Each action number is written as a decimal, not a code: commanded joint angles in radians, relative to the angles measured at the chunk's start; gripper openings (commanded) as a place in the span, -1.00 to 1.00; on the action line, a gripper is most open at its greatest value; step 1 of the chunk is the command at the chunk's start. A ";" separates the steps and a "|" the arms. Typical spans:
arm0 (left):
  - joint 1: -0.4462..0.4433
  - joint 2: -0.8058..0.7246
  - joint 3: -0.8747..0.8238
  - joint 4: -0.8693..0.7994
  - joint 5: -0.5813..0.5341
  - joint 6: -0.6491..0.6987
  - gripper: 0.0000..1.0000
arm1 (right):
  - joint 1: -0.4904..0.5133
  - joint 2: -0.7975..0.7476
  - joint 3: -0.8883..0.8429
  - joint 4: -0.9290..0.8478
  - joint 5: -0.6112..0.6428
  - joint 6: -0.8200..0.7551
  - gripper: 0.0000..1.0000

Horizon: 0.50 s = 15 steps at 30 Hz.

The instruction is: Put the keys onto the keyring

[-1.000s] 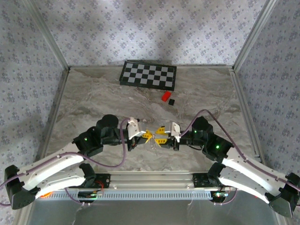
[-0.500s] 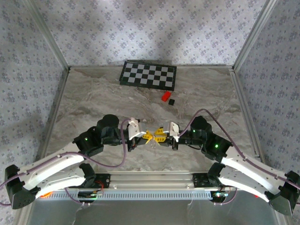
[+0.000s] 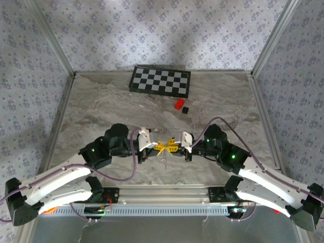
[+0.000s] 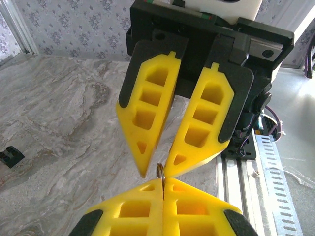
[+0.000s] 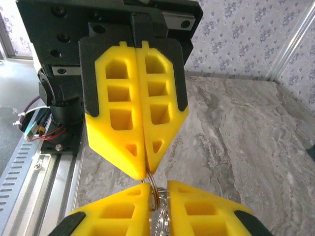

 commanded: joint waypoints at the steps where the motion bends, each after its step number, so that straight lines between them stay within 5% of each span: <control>1: -0.007 -0.006 0.040 0.017 0.027 0.016 -1.00 | 0.004 0.000 0.035 -0.025 0.030 -0.020 -0.62; 9: -0.009 0.000 0.044 0.015 0.024 0.014 -1.00 | 0.013 0.011 0.042 -0.060 0.020 -0.048 -0.66; 15: -0.009 0.001 0.045 0.014 0.016 0.015 -1.00 | 0.021 0.011 0.040 -0.052 0.029 -0.055 -1.00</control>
